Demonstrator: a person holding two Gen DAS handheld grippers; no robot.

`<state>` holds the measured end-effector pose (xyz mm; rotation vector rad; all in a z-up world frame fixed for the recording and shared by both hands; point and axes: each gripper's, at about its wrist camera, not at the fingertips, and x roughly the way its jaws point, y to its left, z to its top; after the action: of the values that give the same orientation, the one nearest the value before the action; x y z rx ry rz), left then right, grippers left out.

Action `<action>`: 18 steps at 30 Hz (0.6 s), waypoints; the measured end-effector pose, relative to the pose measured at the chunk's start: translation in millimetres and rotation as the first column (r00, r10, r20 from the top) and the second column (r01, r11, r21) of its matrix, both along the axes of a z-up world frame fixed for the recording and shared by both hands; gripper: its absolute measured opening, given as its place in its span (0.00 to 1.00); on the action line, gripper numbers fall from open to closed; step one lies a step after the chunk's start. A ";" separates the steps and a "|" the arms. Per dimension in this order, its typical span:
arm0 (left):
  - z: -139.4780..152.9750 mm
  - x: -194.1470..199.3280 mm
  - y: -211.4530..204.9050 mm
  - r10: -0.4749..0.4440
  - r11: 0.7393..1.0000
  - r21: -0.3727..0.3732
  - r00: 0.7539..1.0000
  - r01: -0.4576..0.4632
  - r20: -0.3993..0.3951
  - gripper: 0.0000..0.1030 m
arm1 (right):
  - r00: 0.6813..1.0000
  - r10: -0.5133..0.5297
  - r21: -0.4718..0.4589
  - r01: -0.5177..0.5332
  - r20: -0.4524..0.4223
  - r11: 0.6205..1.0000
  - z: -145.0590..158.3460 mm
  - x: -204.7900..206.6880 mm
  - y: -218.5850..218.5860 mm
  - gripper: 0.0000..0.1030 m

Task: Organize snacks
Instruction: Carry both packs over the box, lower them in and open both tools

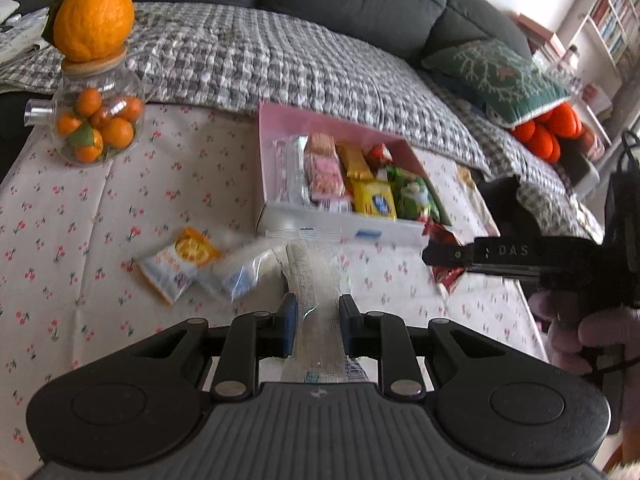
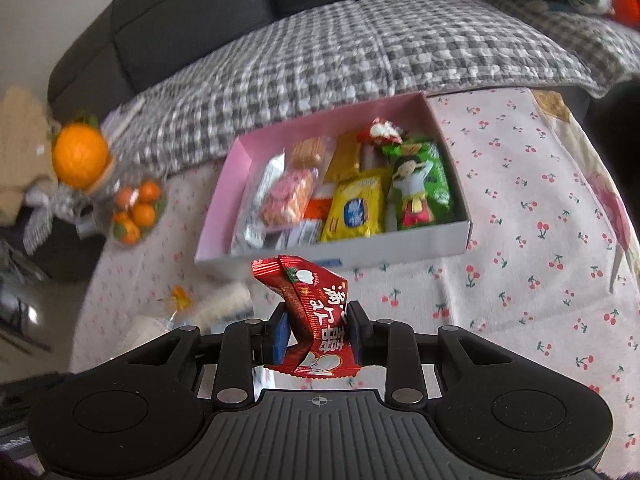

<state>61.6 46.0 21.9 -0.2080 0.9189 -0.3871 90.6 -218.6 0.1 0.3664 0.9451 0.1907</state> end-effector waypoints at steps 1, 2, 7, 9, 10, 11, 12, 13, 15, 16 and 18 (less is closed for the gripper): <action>1.4 5.1 -1.8 0.008 1.000 -0.001 1.000 -0.008 0.008 0.19 | 1.000 -0.016 0.023 0.016 0.001 1.000 1.2 2.3 -3.1 0.27; 2.0 9.8 -3.1 0.014 1.000 -0.001 1.000 -0.014 0.015 0.19 | 1.000 -0.030 0.045 0.030 0.005 0.999 2.1 4.7 -6.1 0.27; 5.3 42.1 -15.1 0.033 0.999 0.012 0.998 -0.034 0.055 0.19 | 0.995 -0.096 0.145 0.091 0.029 0.985 4.1 21.3 -15.1 0.27; 5.4 56.1 -19.6 0.035 0.999 0.019 0.997 -0.037 0.067 0.19 | 0.994 -0.109 0.163 0.103 0.030 0.981 2.3 29.7 -14.5 0.27; 4.8 63.8 -22.1 0.036 0.999 0.020 0.997 -0.037 0.070 0.19 | 0.993 -0.114 0.170 0.108 0.030 0.980 0.7 34.1 -13.8 0.27; 3.6 73.5 -25.0 0.038 0.999 0.021 0.997 -0.040 0.072 0.19 | 0.992 -0.120 0.177 0.113 0.031 0.978 -1.1 38.1 -13.1 0.27; 2.6 80.5 -27.6 0.042 0.999 0.024 0.996 -0.044 0.074 0.19 | 0.991 -0.126 0.184 0.119 0.031 0.976 -3.3 42.6 -12.0 0.27; 1.2 88.2 -30.7 0.043 0.999 0.030 0.996 -0.046 0.079 0.19 | 0.991 -0.130 0.187 0.122 0.033 0.975 -5.1 46.2 -11.3 0.27; -1.4 101.0 -36.1 0.044 0.998 0.040 0.995 -0.048 0.093 0.19 | 0.989 -0.140 0.194 0.130 0.041 0.972 -7.8 53.2 -10.2 0.27; -3.7 107.8 -39.7 0.045 0.998 0.048 0.994 -0.050 0.101 0.19 | 0.988 -0.146 0.199 0.134 0.046 0.971 -9.1 56.7 -10.1 0.27; -8.2 118.7 -44.5 0.046 0.997 0.058 0.993 -0.053 0.112 0.20 | 0.987 -0.155 0.212 0.140 0.053 0.967 -12.7 65.0 -8.9 0.27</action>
<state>180.3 1.5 13.7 -0.1511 0.8134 -0.3213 155.6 -227.5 -12.6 0.6180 0.8279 0.1652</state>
